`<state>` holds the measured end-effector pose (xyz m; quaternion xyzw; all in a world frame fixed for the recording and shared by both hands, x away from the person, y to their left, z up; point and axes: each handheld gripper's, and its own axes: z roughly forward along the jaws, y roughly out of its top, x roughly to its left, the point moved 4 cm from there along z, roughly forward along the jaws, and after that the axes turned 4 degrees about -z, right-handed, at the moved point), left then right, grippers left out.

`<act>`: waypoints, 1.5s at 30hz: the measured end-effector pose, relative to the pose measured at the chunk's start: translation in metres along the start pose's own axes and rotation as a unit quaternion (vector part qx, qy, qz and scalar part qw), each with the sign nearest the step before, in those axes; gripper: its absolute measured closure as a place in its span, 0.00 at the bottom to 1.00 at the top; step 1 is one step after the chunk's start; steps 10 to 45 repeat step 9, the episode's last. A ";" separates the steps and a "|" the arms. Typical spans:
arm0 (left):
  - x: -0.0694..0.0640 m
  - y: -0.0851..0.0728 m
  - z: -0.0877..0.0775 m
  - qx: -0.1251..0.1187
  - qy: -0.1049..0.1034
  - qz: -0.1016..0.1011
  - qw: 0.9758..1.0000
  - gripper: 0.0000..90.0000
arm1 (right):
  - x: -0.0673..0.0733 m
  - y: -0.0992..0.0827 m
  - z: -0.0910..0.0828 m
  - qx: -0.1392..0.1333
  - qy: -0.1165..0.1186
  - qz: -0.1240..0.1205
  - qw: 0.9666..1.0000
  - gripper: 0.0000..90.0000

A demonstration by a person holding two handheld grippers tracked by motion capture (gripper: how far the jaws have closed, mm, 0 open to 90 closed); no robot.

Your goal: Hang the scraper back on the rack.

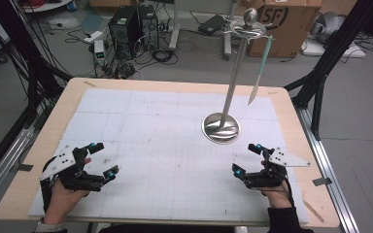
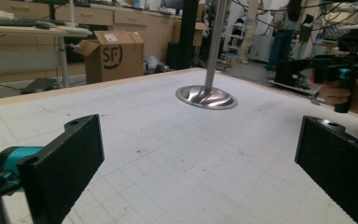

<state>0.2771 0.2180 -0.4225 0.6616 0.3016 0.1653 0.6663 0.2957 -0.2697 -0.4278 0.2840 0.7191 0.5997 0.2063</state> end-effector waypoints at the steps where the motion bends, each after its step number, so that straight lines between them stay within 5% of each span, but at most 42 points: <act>1: 0.000 -0.001 0.000 0.000 -0.002 -0.002 1.000 0.02 | -0.001 -0.002 0.000 0.003 0.001 0.004 1.000 0.00; 6: 0.003 -0.003 0.002 0.016 0.008 -0.001 1.000 0.02 | -0.005 -0.009 0.001 0.005 0.008 0.014 1.000 0.00; 45: 0.002 -0.002 0.001 0.009 0.007 -0.002 1.000 0.02 | -0.006 -0.008 0.000 -0.003 0.007 0.015 1.000 0.00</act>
